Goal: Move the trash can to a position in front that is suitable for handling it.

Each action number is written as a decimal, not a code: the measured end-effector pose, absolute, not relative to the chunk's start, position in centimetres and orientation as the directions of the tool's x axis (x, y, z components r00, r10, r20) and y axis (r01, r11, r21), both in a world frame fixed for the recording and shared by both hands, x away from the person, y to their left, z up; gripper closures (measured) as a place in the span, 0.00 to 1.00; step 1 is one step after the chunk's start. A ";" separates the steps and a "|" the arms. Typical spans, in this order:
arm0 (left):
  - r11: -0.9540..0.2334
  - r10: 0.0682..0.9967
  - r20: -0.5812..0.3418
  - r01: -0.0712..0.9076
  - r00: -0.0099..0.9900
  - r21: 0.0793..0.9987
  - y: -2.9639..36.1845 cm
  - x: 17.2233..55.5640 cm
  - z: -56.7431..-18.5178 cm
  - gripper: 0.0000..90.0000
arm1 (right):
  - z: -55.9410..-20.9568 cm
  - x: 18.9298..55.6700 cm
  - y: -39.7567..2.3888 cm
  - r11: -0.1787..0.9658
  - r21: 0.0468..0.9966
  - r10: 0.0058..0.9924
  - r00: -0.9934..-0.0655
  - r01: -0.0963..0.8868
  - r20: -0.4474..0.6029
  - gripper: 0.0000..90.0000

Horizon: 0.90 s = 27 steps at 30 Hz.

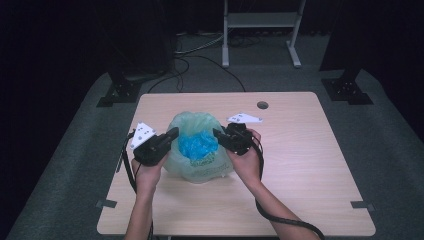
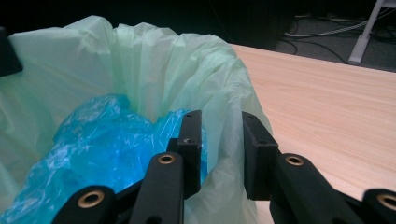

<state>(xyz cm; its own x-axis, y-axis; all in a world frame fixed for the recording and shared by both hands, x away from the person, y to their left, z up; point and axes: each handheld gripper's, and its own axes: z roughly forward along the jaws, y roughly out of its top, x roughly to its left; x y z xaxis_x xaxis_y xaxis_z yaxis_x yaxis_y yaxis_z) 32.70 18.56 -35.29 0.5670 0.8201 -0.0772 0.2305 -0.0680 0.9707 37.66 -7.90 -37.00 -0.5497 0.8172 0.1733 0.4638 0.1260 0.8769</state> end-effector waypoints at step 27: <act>-0.005 0.784 -0.130 0.216 0.606 0.976 18.6 32.4 -34.9 0.99 | -35.6 38.8 -8.0 0.104 0.880 0.832 -0.525 0.464 0.178 0.97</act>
